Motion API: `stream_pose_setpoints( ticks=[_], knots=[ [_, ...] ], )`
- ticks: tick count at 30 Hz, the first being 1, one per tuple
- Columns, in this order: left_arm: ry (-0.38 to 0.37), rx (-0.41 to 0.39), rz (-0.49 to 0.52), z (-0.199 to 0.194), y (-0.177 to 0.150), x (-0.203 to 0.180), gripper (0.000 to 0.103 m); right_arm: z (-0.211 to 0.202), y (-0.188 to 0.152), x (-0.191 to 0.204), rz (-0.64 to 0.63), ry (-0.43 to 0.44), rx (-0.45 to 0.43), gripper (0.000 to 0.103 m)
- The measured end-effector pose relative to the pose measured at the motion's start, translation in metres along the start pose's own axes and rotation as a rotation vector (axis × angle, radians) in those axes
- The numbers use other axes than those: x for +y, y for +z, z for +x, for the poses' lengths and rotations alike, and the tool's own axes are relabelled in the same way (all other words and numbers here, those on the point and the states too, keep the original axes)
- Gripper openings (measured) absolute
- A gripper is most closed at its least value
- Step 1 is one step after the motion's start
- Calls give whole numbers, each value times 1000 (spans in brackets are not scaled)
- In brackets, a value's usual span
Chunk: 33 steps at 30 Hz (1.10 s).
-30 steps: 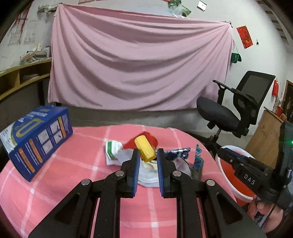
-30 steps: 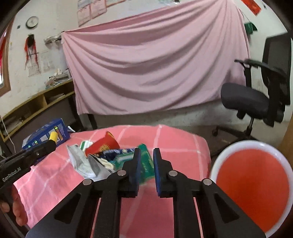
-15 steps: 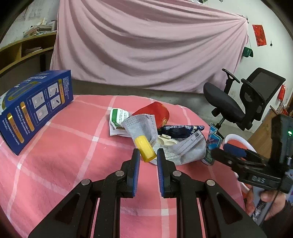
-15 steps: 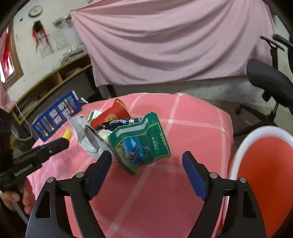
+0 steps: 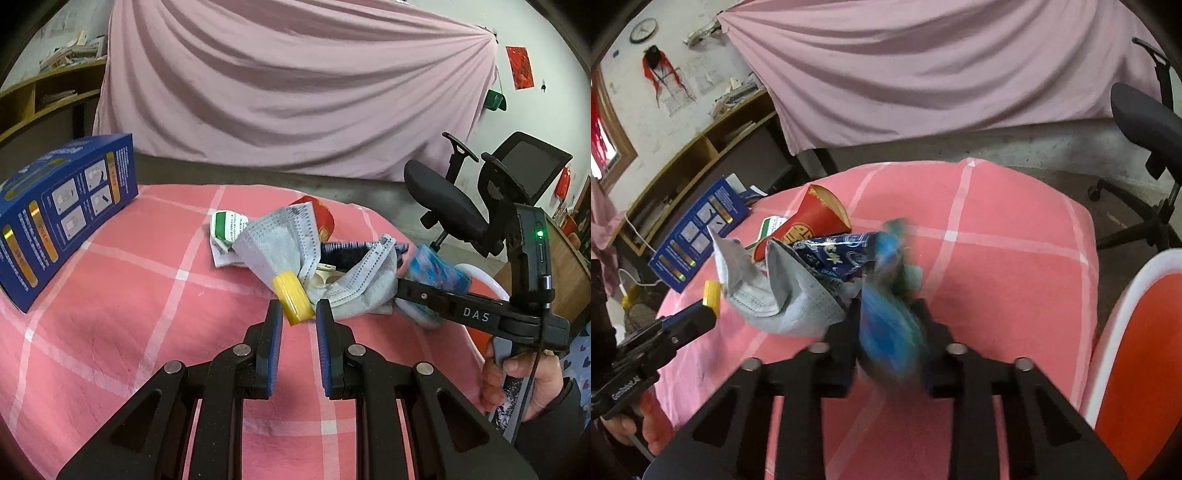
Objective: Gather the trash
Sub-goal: 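Carry the yellow cap and the wrapper over the orange bucket with both grippers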
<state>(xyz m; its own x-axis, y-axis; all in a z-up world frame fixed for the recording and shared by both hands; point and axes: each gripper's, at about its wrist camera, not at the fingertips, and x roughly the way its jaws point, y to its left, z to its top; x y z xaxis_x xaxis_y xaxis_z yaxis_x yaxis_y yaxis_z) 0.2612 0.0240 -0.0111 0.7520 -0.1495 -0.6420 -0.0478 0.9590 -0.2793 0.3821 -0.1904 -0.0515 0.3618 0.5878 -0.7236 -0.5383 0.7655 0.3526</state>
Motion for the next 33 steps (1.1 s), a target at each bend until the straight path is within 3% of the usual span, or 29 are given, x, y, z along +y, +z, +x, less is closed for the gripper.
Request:
stream_pose_setpoints(
  ticks=[4,10,16,22,25,29,33],
  knots=[
    [9,-22,19,-6,-2,-8,15,-15,-9,-1,3,4,-42,8],
    [1,-60,50,-14,-7,-32,15,-43,-24,1,-22,-31,-134,6],
    [-48,-187,123,-33,4,-72,15,-109,-34,7,-76,-37,-404,6],
    [-167,-378,266,-61,22,-136,15,-178,-46,0,-86,-135,-681,6],
    [-228,-431,349,-66,25,-168,15,-203,-53,-13,-65,-212,-779,6],
    [-314,-456,446,-58,26,-212,15,-224,-60,-41,-9,-288,-832,6],
    [-381,-424,501,-36,21,-248,15,-234,-64,-77,75,-344,-826,6]
  ],
)
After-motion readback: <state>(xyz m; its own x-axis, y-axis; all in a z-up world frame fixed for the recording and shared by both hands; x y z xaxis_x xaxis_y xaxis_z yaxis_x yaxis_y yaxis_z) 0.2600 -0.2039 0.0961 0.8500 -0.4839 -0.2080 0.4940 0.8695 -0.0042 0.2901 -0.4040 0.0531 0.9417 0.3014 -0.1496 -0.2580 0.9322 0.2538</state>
